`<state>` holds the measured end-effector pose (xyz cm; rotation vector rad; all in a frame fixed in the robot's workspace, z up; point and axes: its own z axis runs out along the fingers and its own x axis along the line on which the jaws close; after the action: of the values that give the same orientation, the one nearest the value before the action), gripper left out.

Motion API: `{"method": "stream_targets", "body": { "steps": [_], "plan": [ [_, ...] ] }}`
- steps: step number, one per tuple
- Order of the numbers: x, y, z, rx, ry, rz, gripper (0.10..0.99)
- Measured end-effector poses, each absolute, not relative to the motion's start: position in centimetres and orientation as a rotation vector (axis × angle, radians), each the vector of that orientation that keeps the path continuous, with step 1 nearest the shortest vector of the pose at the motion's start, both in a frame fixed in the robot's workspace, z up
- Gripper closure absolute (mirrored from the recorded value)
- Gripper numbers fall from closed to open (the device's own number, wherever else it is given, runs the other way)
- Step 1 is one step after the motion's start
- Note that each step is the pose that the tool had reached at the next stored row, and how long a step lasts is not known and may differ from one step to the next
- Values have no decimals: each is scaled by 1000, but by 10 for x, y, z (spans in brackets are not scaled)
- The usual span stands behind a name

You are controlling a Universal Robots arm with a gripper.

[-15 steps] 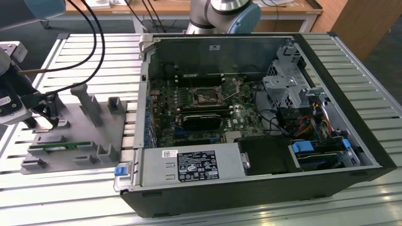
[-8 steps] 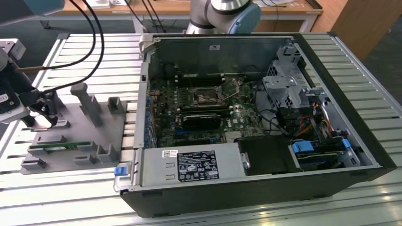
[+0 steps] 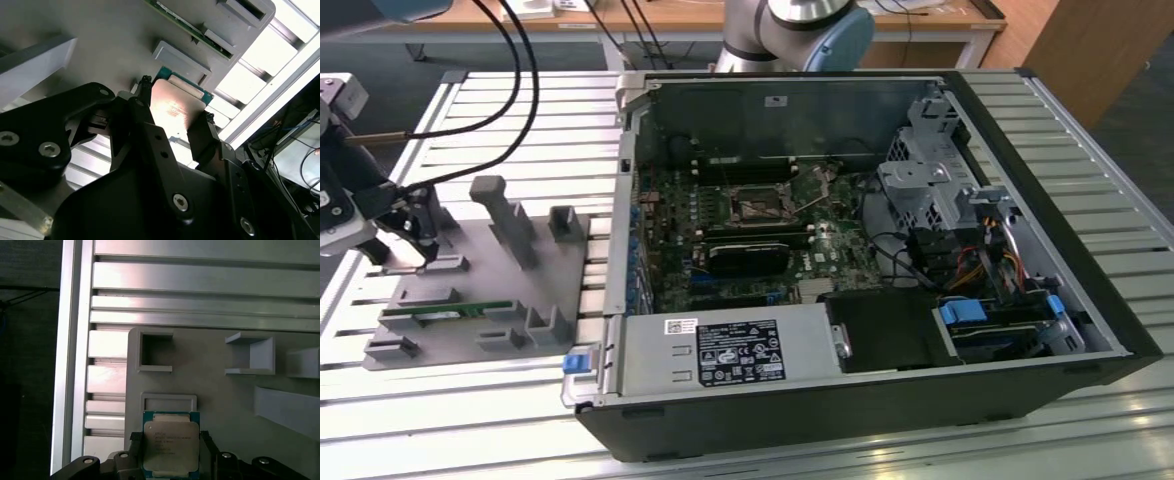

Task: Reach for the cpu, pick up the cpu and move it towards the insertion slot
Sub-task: 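Pick up the cpu and move it towards the insertion slot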

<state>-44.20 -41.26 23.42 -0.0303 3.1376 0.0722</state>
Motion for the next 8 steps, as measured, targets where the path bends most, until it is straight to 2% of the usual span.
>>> {"method": "stream_targets", "body": {
  "steps": [8],
  "plan": [
    [-442, -413, 241, -30, 3138, 72, 549]
  ]
}}
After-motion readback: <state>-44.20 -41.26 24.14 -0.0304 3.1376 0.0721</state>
